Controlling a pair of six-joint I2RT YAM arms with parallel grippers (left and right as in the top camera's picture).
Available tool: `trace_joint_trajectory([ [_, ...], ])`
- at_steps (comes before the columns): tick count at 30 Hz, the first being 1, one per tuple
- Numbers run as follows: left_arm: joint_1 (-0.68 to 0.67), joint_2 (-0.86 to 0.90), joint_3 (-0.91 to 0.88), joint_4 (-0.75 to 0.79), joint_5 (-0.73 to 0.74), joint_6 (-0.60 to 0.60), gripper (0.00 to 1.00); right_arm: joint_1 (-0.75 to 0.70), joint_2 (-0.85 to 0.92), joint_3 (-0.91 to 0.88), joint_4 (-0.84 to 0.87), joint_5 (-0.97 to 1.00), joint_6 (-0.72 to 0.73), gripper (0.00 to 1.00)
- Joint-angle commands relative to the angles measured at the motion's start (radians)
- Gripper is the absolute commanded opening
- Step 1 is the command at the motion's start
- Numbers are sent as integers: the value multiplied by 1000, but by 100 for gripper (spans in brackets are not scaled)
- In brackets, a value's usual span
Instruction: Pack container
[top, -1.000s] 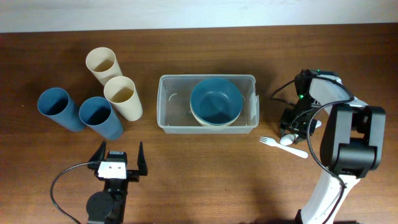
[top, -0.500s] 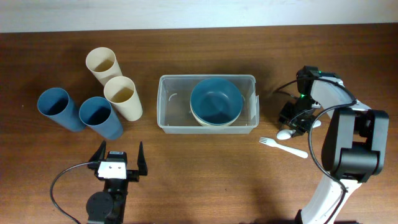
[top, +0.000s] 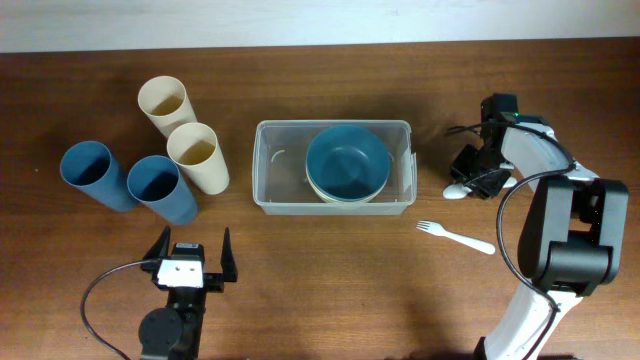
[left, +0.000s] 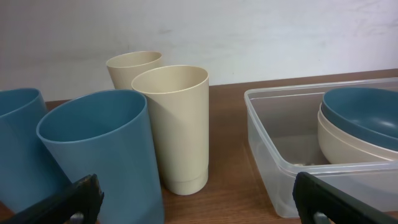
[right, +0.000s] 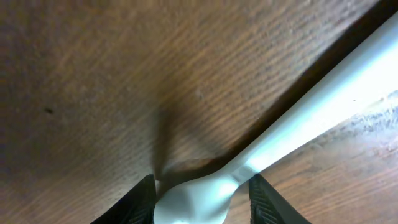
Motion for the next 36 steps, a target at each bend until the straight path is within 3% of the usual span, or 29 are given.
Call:
trace_joint_trajectory([
  [1,4,-8,-4,-1,-4,12,100,-1,68,-29,31,-6,6,38],
  [5,4,-8,-4,-1,-4,12,99,-1,68,-29,28,-6,5,23],
  [9,4,-8,-4,-1,-4,12,100,-1,68,-29,17,-6,5,15],
  [17,4,-8,-4,-1,-4,12,99,-1,68,-29,1,-6,-3,4],
  [22,4,-8,-4,-1,-4,12,100,-6,68,-29,0,-6,-19,4],
  [31,4,-8,-4,-1,-4,12,99,-98,68,-29,55,-6,-135,32],
  [36,4,-8,-4,-1,-4,12,100,-140,70,-29,94,-6,-232,40],
])
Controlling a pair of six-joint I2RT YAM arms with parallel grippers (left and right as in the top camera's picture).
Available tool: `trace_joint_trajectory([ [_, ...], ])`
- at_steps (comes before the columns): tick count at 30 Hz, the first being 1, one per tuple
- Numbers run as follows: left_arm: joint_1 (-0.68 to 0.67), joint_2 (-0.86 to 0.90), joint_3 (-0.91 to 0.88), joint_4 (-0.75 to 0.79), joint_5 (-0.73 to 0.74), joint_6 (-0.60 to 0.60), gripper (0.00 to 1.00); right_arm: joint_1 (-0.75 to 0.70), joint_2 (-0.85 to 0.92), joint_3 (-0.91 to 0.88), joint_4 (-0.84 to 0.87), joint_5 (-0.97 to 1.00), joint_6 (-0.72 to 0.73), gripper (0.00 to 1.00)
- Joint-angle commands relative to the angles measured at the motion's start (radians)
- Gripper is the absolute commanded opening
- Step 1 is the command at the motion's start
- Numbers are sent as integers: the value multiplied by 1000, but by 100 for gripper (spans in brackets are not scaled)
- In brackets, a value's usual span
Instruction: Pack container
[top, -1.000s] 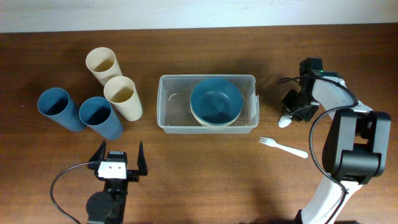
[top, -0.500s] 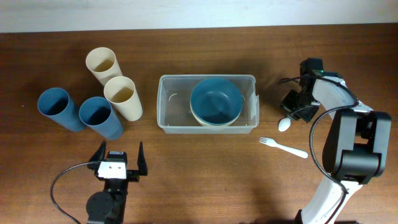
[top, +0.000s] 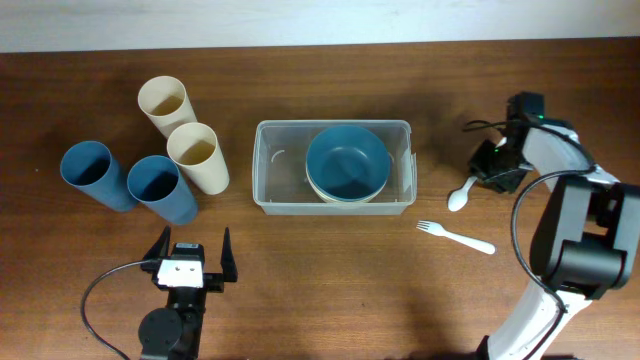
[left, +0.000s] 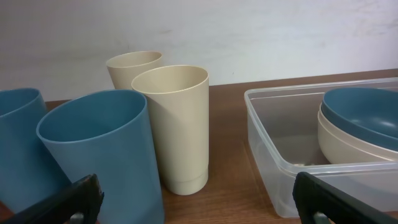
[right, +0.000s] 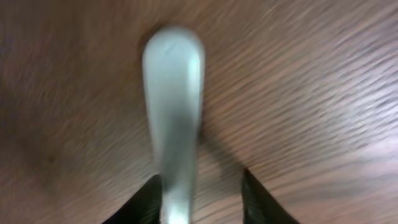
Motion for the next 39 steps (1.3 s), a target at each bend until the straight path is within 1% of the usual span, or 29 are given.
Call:
trace_joint_trajectory([
  [1,4,-8,-4,-1,-4,12,100,-32,69,-32,19,24,-85,40],
  [12,4,-8,-4,-1,-4,12,100,-16,73,-32,111,24,-178,41],
  [25,4,-8,-4,-1,-4,12,100,6,74,-32,149,29,-176,40],
  [31,4,-8,-4,-1,-4,12,100,31,75,-32,137,105,-107,40],
  [37,4,-8,-4,-1,-4,12,100,50,75,-32,101,139,-29,40],
  [39,4,-8,-4,-1,-4,12,99,50,76,-32,86,142,-26,40],
])
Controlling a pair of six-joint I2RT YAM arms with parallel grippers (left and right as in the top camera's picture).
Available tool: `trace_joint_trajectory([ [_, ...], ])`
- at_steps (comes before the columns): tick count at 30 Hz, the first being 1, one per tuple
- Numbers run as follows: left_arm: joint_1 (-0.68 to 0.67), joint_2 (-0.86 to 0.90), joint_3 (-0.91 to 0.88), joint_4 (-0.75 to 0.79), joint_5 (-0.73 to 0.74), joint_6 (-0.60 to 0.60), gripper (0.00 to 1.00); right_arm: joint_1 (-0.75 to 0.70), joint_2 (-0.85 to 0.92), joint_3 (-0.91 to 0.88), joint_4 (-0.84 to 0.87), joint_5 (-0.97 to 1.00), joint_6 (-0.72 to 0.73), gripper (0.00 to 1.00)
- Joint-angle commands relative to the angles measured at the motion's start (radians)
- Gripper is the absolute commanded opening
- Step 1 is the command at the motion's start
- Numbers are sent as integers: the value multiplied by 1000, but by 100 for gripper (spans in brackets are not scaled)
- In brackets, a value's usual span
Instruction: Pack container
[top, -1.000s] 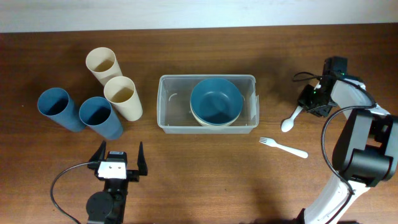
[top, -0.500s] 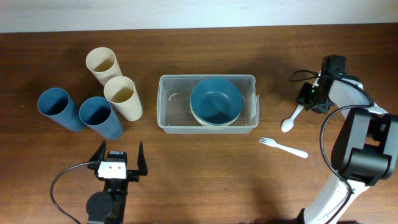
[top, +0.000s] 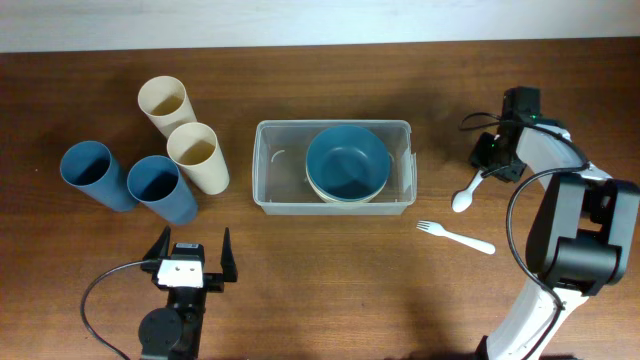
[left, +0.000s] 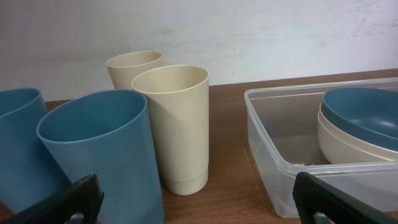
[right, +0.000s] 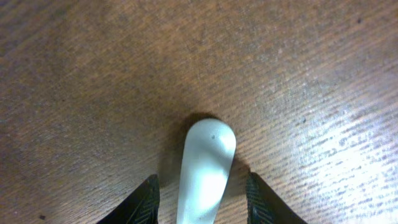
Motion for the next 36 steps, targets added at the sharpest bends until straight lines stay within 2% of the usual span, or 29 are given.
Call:
trace_joint_trajectory([
  [1,4,-8,-4,-1,-4,12,100,9,59,-32,-42,9,61,40],
  [7,4,-8,-4,-1,-4,12,100,8,59,-32,-69,32,79,28],
  [18,4,-8,-4,-1,-4,12,100,8,59,-32,-72,31,79,14],
  [28,4,-8,-4,-1,-4,12,100,6,59,-23,-93,16,78,12],
  [36,4,-8,-4,-1,-4,12,100,6,58,91,-215,15,78,10],
])
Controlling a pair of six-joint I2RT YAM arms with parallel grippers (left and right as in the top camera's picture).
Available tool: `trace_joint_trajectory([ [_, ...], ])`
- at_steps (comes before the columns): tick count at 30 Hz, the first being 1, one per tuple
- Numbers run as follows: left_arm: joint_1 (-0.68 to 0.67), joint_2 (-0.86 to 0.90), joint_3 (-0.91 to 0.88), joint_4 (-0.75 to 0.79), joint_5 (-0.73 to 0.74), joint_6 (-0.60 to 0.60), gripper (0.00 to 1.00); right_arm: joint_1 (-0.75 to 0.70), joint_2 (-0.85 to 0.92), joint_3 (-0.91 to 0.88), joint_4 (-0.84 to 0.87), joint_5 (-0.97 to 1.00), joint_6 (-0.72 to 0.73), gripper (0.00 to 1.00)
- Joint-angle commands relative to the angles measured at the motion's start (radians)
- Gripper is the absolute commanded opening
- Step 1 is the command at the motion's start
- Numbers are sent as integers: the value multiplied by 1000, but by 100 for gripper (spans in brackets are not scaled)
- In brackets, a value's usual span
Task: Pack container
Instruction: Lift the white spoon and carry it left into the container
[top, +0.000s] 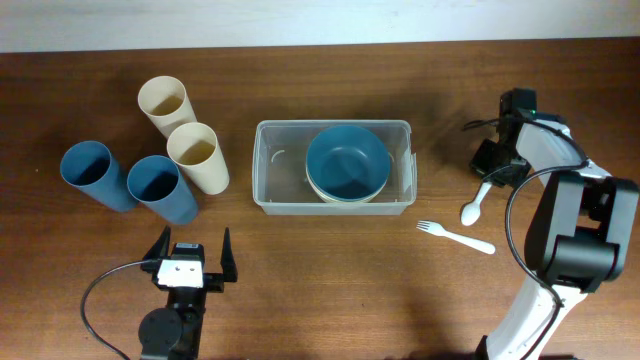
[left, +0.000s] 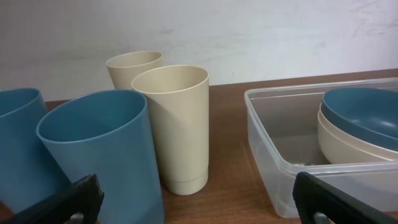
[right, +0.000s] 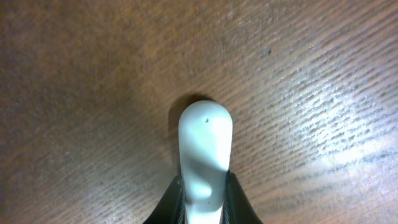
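Note:
The clear plastic container (top: 266, 170) sits mid-table with a blue bowl (top: 347, 163) nested in a cream bowl inside it. To its right, my right gripper (top: 487, 177) is shut on the handle end of a white spoon (top: 471, 208), which lies on the wood. In the right wrist view the spoon (right: 205, 143) sticks out from between the closed fingers of the gripper (right: 204, 190). A white fork (top: 456, 236) lies just below. My left gripper (top: 192, 256) stands open at the front left, holding nothing, and faces the cups and container (left: 273, 155).
Two cream cups (top: 197, 156) and two blue cups (top: 160, 188) stand left of the container; in the left wrist view a blue cup (left: 99, 155) is close in front. The table's far edge meets a white wall.
My right gripper's fingers, spread either side of the spoon's handle end before, are now shut on it. The spoon has shifted slightly down and right. The left arm has not moved.
My right gripper was first open low over the spoon near its bowl. It then stood further right, at the handle end, and later straddled that end with open fingers. Now it grips the handle. Cups, container, bowls and fork stayed put.

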Motion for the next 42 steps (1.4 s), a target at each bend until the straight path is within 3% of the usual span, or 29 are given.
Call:
trace_joint_trajectory([
  [1,4,-8,-4,-1,-4,12,100,4,39,53,-50,-21,8,10],
  [15,4,-8,-4,-1,-4,12,99,4,39,224,-209,-52,-19,10],
  [33,4,-8,-4,-1,-4,12,100,19,39,414,-351,-481,-267,11],
  [42,4,-8,-4,-1,-4,12,100,100,39,439,-345,-576,-312,11],
])
